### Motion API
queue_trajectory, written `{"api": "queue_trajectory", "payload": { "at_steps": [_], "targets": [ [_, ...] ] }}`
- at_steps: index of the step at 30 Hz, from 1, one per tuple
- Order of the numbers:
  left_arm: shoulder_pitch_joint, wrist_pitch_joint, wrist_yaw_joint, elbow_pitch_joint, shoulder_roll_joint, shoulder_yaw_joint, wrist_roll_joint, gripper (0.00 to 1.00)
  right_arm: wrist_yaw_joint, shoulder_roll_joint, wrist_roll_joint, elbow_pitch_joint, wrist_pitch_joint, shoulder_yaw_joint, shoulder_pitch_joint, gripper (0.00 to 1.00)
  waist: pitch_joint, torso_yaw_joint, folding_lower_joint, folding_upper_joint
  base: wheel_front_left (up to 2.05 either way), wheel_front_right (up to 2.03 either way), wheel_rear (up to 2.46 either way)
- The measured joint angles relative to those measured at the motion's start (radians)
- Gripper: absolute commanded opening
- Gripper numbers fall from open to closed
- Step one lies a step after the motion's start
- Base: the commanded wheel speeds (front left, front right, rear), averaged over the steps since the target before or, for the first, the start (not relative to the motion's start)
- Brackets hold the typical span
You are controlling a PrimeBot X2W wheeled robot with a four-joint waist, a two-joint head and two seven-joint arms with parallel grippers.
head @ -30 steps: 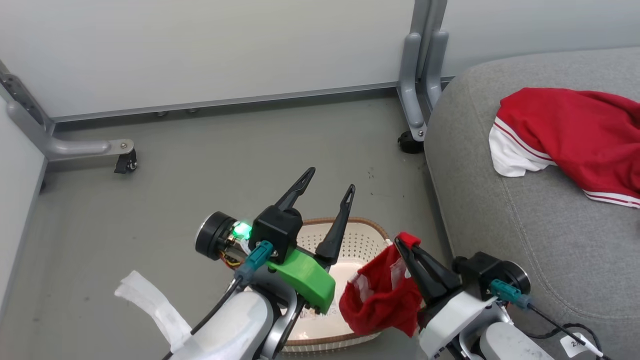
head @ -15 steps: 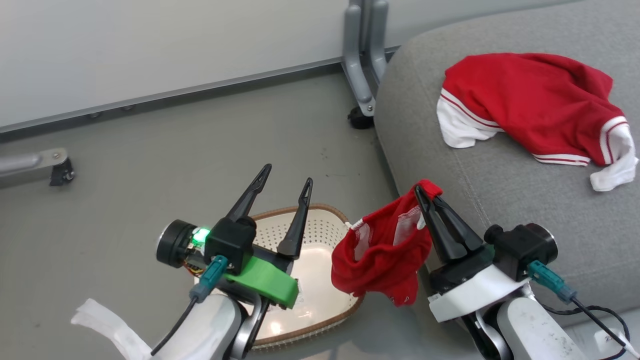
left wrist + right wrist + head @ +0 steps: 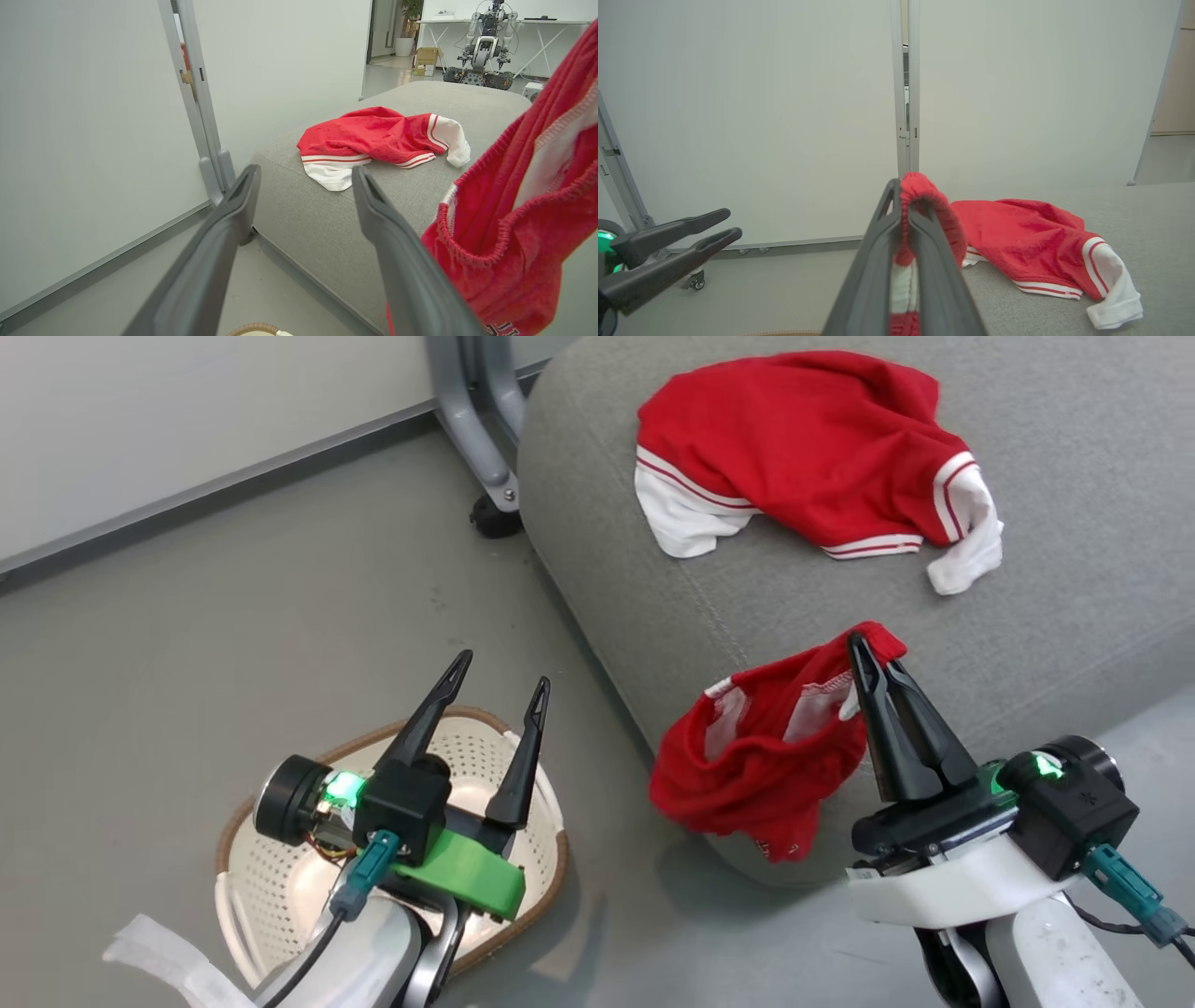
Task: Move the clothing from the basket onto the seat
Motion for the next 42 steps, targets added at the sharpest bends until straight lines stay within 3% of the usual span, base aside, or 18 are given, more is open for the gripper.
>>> {"api": "queue_trajectory", "payload": {
  "at_steps": [5, 10, 20, 27, 32, 37, 42],
  "targets": [
    [-0.004, 0.011, -0.004, -0.007, 0.007, -0.014, 0.011, 1.0, 0.0, 0.007, -0.004, -0.039, 0.0, -0.032, 0.01, 0.0, 0.033, -0.071, 0.0, 0.0, 0.0, 0.0, 0.0],
    [-0.023, 0.017, -0.014, -0.025, 0.002, -0.036, 0.029, 1.0, 0.0, -0.002, -0.008, -0.051, 0.0, -0.065, -0.019, 0.0, 0.079, -0.098, 0.0, 0.0, 0.0, 0.0, 0.0],
    [-0.103, 0.075, -0.036, -0.115, 0.017, -0.076, 0.08, 1.0, 0.0, -0.177, -0.003, -0.021, 0.0, -0.147, -0.387, 0.0, 0.202, -0.061, 0.0, 0.0, 0.0, 0.0, 0.0],
    [-0.191, 0.14, -0.052, -0.201, 0.062, -0.081, 0.127, 1.0, 0.0, -0.336, 0.179, 0.177, 0.0, -0.258, -0.813, 0.0, 0.327, -0.007, 0.0001, 0.0, 0.0, 0.0, 0.0],
    [-0.234, 0.164, -0.079, -0.235, 0.076, -0.102, 0.157, 1.0, 0.0, -0.445, 0.199, 0.344, 0.0, -0.356, -1.072, 0.0, 0.419, 0.038, 0.0002, 0.0, 0.0, 0.0, 0.0],
    [-0.256, 0.17, -0.078, -0.24, 0.076, -0.105, 0.171, 1.0, 0.0, -0.488, 0.17, 0.462, -0.001, -0.336, -1.118, 0.0, 0.499, 0.08, 0.0002, 0.0, 0.0, 0.0, 0.0],
    [-0.26, 0.172, -0.075, -0.23, 0.075, -0.117, 0.176, 1.0, 0.0, -0.445, 0.169, 0.533, 0.0, -0.333, -1.016, 0.0, 0.565, 0.109, 0.0002, 0.0, 0.0, 0.0, 0.0]
  ]
}}
